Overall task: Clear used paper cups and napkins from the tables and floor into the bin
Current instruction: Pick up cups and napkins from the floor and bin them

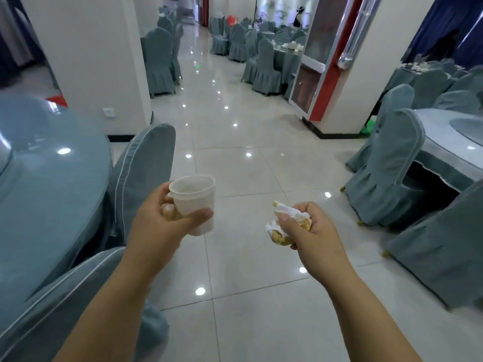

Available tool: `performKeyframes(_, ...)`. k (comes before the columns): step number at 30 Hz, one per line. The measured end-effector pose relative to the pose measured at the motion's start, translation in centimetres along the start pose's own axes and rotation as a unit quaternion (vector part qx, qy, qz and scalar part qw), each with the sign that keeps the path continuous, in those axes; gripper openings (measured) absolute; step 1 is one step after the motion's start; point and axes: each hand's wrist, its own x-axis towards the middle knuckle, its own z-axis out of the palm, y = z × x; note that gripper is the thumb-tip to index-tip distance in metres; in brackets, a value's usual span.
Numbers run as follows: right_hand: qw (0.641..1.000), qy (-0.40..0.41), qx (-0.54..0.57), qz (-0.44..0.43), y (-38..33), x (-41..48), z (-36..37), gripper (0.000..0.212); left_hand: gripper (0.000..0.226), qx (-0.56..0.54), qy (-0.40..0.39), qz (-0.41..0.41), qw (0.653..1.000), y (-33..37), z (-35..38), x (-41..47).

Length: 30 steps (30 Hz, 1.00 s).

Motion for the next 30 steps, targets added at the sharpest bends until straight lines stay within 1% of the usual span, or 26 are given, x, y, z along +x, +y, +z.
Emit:
performKeyframes(2,1.0,-0.023,0.005,0.0,0.3,4.7,-0.8,0.012,0.068,0.006,0.014,-0.005,1.0,-0.1,2.3,2.8)
performKeyframes(4,0.999,-0.041,0.002,-0.001,0.6,9.1,-0.8,0.011,0.066,0.011,0.033,-0.017,0.999,-0.3,4.0,5.4)
performKeyframes(7,0.997,-0.08,0.008,-0.004,1.2,15.3,0.3,0.01,0.062,0.014,0.061,-0.039,0.997,-1.1,5.8,9.7)
performKeyframes(10,0.993,-0.118,-0.012,-0.019,1.5,21.7,2.0,0.008,0.058,0.014,0.087,-0.046,0.995,-2.2,7.3,15.1)
performKeyframes(14,0.992,-0.12,-0.01,-0.032,1.6,30.7,4.0,0.009,0.052,0.007,0.092,-0.038,0.995,-3.4,9.8,24.1)
performKeyframes(18,0.993,-0.112,-0.018,-0.028,0.7,40.5,5.6,0.011,0.044,-0.006,0.066,-0.037,0.997,-3.5,12.1,34.0)
performKeyframes(22,0.994,-0.104,-0.018,-0.041,-0.7,49.3,7.3,0.01,0.049,-0.01,0.059,-0.033,0.998,-3.6,13.3,43.0)
performKeyframes(26,0.993,-0.111,-0.018,-0.033,-0.4,57.2,9.0,0.01,0.051,0.005,0.07,-0.045,0.997,-4.7,14.7,50.7)
performKeyframes(30,0.991,-0.13,-0.009,-0.035,0.3,66.4,11.7,0.01,0.051,0.031,0.1,-0.048,0.993,-6.4,16.0,58.6)
